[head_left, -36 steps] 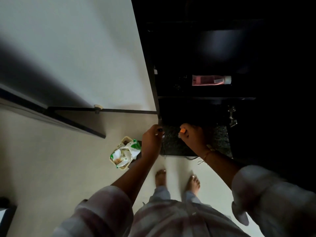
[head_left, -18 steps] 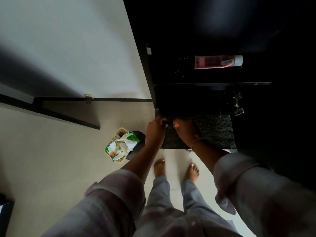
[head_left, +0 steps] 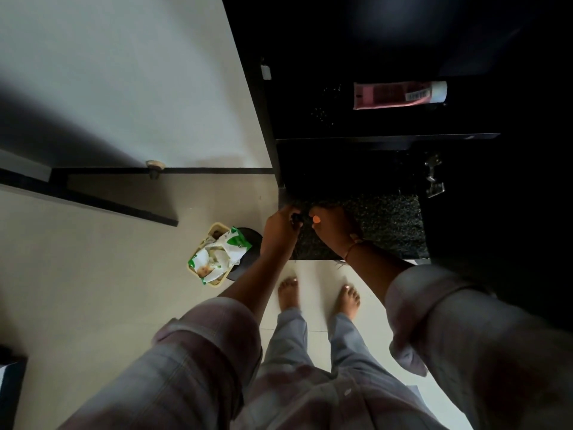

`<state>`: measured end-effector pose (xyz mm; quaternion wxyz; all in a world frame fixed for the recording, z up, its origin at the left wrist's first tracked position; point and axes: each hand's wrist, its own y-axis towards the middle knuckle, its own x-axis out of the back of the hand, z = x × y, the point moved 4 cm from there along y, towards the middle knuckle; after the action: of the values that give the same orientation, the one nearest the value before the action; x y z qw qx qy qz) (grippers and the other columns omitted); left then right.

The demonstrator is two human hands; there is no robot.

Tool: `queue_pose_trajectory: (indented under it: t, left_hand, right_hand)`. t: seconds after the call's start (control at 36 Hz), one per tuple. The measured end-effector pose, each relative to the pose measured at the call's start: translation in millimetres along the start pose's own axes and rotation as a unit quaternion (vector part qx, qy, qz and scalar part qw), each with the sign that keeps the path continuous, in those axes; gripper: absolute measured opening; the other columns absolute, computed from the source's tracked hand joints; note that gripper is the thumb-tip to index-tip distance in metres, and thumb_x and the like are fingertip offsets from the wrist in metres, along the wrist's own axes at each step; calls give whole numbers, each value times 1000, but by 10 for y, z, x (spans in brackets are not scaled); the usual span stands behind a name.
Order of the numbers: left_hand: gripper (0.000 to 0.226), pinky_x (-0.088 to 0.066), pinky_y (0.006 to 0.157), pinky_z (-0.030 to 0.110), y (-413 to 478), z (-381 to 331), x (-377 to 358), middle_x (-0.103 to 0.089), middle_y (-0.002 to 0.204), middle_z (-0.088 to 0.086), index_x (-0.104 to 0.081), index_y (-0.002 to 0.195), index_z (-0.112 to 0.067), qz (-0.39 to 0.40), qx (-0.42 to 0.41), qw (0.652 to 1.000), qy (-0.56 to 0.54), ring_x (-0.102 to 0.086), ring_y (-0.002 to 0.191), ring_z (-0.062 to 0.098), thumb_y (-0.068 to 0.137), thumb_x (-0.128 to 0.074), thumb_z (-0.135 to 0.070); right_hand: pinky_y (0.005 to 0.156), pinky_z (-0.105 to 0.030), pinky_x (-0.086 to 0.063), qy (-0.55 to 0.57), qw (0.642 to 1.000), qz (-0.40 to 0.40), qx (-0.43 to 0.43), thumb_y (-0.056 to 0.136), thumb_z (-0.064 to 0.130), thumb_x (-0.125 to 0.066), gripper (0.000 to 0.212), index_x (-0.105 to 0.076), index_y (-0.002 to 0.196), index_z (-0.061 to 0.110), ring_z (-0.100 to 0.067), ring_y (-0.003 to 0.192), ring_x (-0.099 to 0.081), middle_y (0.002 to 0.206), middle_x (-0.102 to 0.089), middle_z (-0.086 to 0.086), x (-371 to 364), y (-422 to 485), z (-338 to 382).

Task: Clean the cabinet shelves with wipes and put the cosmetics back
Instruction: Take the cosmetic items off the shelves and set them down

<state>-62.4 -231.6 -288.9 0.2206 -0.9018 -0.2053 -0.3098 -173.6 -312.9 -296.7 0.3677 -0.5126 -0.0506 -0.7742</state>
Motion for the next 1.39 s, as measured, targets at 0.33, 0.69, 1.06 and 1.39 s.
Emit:
queue_pose_trajectory:
  t: [0.33,0.69,1.06,1.39]
  left_hand:
    - [38,-45,84,23,40,16,33,-67,113,5,-59,120,-14,9,-1,999,35,-63,103,21,84,-71,-17]
    - [51,-49,89,31,9,-107,45,-63,117,6,-57,124,-13,19,-43,997,62,-59,108,22,77,-77,-17]
    - [56,-47,95,34,-13,-211,130,-59,126,7,-52,129,-16,30,-54,994,89,-53,117,24,79,-75,-21]
    - [42,-43,96,28,-167,-665,431,-58,124,7,-52,128,-15,-20,-102,991,84,-51,117,22,89,-65,-25]
  right_hand:
    - [88,-43,-53,-2,999,36,-22,90,21,-64,38,-59,127,21,-35,107,-62,114,-67,-12,40,12,20]
    - [86,-46,-53,-4,999,37,-18,89,21,-65,42,-54,130,18,-35,106,-62,113,-67,-12,134,-21,43]
    - [82,-49,-53,-8,1000,11,-10,86,20,-68,45,-54,128,17,-38,108,-61,116,-64,-15,255,-68,58]
    - [79,-43,-54,31,997,-77,-5,87,32,-67,43,-58,124,12,-37,104,-61,120,-61,-16,694,-352,111]
